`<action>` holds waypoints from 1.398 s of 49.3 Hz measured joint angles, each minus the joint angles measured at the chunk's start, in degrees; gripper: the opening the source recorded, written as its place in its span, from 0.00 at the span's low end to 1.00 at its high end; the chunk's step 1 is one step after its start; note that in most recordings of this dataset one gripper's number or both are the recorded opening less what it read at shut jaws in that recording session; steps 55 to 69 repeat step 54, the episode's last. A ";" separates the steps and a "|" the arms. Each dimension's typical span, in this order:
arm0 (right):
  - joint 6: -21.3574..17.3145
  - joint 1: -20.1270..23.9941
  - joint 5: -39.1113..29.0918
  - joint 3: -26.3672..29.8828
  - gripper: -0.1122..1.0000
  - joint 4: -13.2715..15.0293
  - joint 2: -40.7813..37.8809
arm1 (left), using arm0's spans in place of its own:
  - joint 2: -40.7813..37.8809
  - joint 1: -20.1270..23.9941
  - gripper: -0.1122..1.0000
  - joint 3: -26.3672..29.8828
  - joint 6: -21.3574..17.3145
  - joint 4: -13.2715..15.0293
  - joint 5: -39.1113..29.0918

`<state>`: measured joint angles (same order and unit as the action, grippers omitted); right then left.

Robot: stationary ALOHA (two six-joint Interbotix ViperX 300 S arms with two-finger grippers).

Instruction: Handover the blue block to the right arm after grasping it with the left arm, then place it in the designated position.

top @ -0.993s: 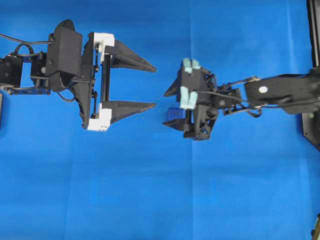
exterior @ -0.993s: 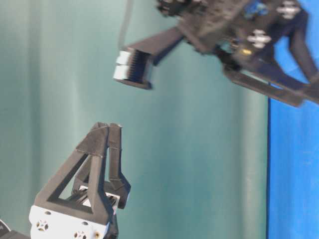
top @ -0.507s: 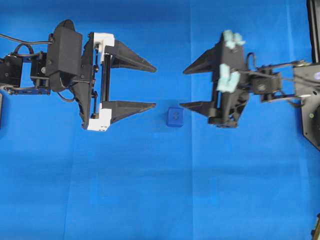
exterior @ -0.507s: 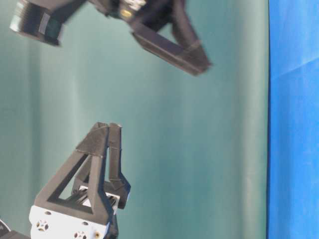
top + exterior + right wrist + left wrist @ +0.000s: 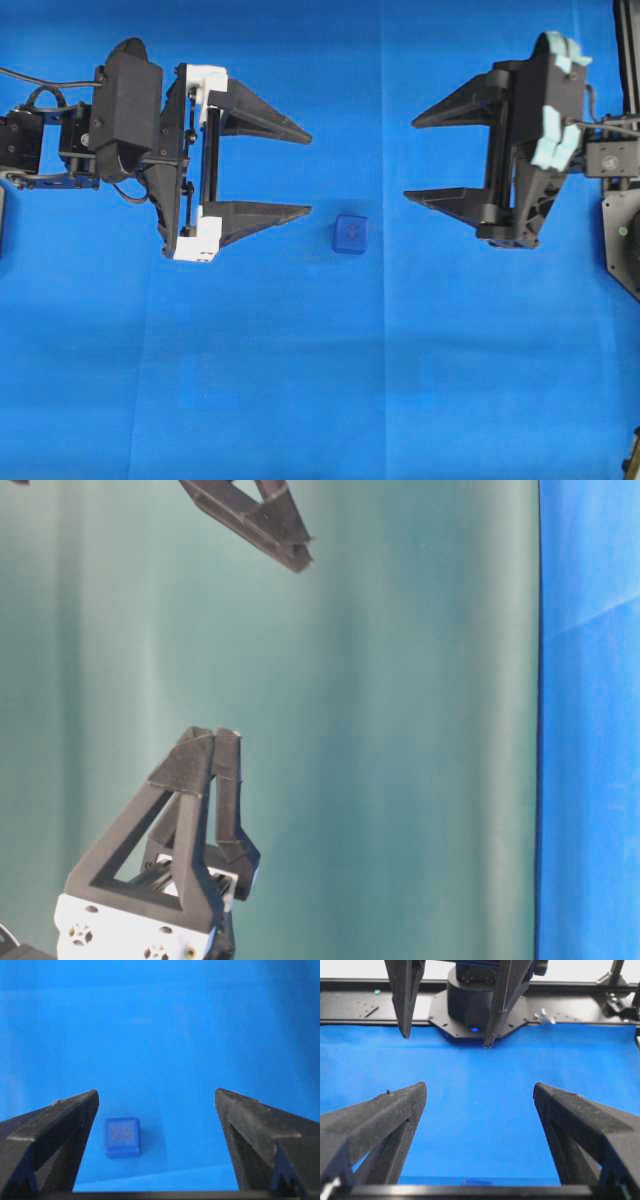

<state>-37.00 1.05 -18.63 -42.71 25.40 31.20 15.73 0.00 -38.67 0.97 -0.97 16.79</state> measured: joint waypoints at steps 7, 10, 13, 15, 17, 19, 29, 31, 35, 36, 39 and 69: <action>0.00 0.09 0.00 0.00 0.90 0.00 -0.09 | 0.00 0.00 0.93 0.00 -0.09 0.09 0.09; -0.09 0.00 0.09 0.00 0.90 0.09 -0.09 | 0.00 -0.09 0.93 0.00 -0.09 0.09 0.00; -0.09 0.09 0.62 0.00 0.90 0.26 0.00 | 0.00 -0.09 0.93 -0.09 0.00 0.09 0.00; -0.09 0.00 1.14 -0.09 0.90 0.44 0.00 | 0.09 -0.09 0.93 0.00 -0.09 0.09 0.00; 0.00 0.09 1.93 -0.18 0.90 0.62 0.09 | 0.00 -0.09 0.93 0.00 -0.09 0.09 0.09; 0.00 0.09 2.99 -0.26 0.90 0.97 0.35 | 0.00 -0.09 0.93 0.00 -0.09 0.09 0.00; 0.00 0.09 9.49 -1.49 0.89 2.99 1.76 | 0.00 -0.09 0.93 0.00 -0.09 0.09 0.00; -0.09 0.09 11.07 -1.85 0.89 3.43 1.93 | 0.09 -0.09 0.93 0.00 -0.09 0.09 0.00; 0.00 0.00 14.68 -2.72 0.89 4.04 2.02 | 0.09 -0.09 0.93 0.00 -0.09 0.09 0.00; 0.00 -0.18 15.56 -2.90 0.89 4.13 2.11 | 0.09 0.00 0.93 0.00 -0.09 0.09 0.00; 0.00 -0.62 18.28 -3.69 0.89 4.39 2.02 | 0.09 -0.09 0.93 -0.09 -0.09 0.09 0.00; 0.09 -3.96 26.63 -7.65 0.89 4.83 1.23 | 0.09 -0.09 0.93 0.00 0.00 0.09 0.09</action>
